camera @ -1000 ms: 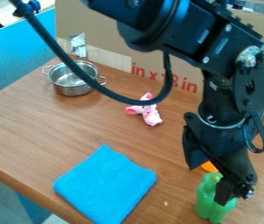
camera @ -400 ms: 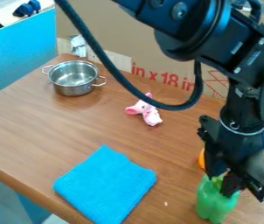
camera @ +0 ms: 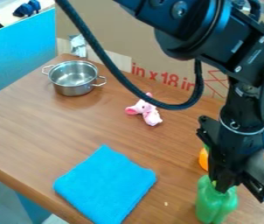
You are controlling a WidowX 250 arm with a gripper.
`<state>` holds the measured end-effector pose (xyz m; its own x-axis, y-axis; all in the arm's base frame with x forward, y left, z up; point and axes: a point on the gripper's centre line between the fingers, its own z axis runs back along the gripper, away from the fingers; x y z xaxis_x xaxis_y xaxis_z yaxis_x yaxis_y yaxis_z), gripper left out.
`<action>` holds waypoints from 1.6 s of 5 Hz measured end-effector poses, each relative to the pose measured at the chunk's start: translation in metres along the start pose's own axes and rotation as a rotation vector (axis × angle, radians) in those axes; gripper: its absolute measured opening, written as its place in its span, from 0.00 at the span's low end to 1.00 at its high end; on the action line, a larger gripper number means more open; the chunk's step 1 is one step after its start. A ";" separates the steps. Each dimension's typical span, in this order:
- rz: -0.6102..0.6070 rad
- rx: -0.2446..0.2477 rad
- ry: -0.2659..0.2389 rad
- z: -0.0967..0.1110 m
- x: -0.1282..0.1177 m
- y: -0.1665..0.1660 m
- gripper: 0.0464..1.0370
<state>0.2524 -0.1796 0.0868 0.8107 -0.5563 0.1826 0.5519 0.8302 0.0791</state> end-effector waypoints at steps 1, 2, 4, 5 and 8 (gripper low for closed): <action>0.007 -0.002 0.040 0.000 -0.010 0.011 0.05; -0.006 0.001 -0.010 0.023 -0.026 0.027 0.05; 0.172 0.112 -0.027 0.058 -0.077 0.097 0.05; 0.290 0.147 0.002 0.051 -0.102 0.145 0.05; 0.516 0.038 0.005 0.028 -0.157 0.271 0.05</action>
<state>0.2694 0.1334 0.1068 0.9763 -0.0743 0.2031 0.0727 0.9972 0.0157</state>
